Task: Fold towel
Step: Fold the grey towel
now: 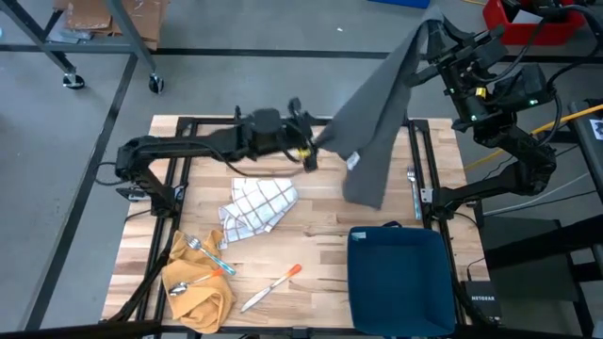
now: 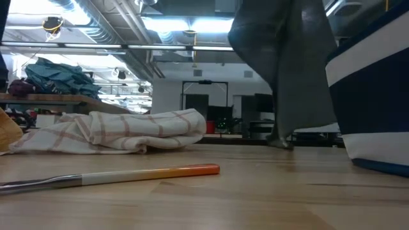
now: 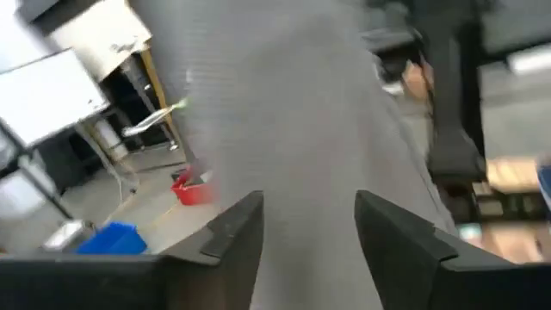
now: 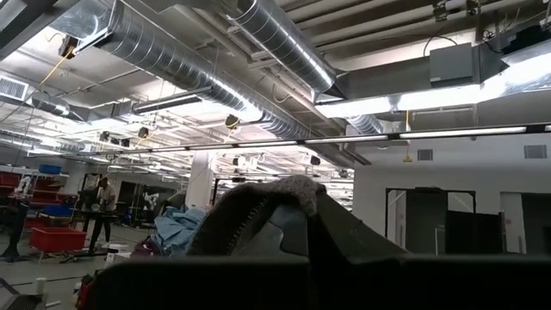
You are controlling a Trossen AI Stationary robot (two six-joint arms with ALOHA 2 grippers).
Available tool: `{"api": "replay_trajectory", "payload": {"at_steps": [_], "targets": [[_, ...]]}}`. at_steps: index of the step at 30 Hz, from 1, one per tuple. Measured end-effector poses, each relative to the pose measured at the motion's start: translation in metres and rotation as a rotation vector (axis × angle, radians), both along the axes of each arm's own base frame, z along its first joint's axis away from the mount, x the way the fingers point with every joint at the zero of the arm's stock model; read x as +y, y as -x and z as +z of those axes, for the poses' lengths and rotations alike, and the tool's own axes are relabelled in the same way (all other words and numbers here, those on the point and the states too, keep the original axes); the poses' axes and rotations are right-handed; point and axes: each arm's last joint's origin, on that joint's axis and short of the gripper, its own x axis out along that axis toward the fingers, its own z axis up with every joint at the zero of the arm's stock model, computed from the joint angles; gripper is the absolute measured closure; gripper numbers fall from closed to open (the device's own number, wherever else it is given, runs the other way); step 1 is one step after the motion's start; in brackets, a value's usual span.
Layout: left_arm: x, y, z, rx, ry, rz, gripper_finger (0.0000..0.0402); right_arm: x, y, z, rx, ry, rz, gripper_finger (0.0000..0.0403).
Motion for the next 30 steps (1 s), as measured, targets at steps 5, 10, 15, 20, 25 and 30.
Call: {"api": "replay_trajectory", "payload": {"at_steps": [5,10,15,20,25,30], "targets": [[-0.024,-0.025,-0.03,0.156,-0.212,-0.09,0.0214,0.0,0.0,0.0,0.001,0.0,0.0,0.0402],[-0.04,-0.047,-0.062,0.278,-0.362,-0.117,0.0218,0.0,0.0,0.0,0.002,0.0,0.001,0.0402],[-0.04,-0.062,-0.084,0.351,-0.456,0.024,0.0219,0.0,-0.001,-0.001,0.007,-0.001,0.001,0.0402],[-0.035,-0.071,-0.093,0.354,-0.517,0.126,0.0219,0.0,-0.001,-0.002,0.021,-0.004,0.001,0.0402],[-0.033,-0.071,-0.084,0.299,-0.575,0.214,0.022,0.0,-0.002,-0.002,0.028,-0.005,0.001,0.0402],[-0.028,-0.069,-0.072,0.269,-0.625,0.363,0.022,0.0,-0.002,-0.002,0.028,-0.005,0.001,0.0402]]}}
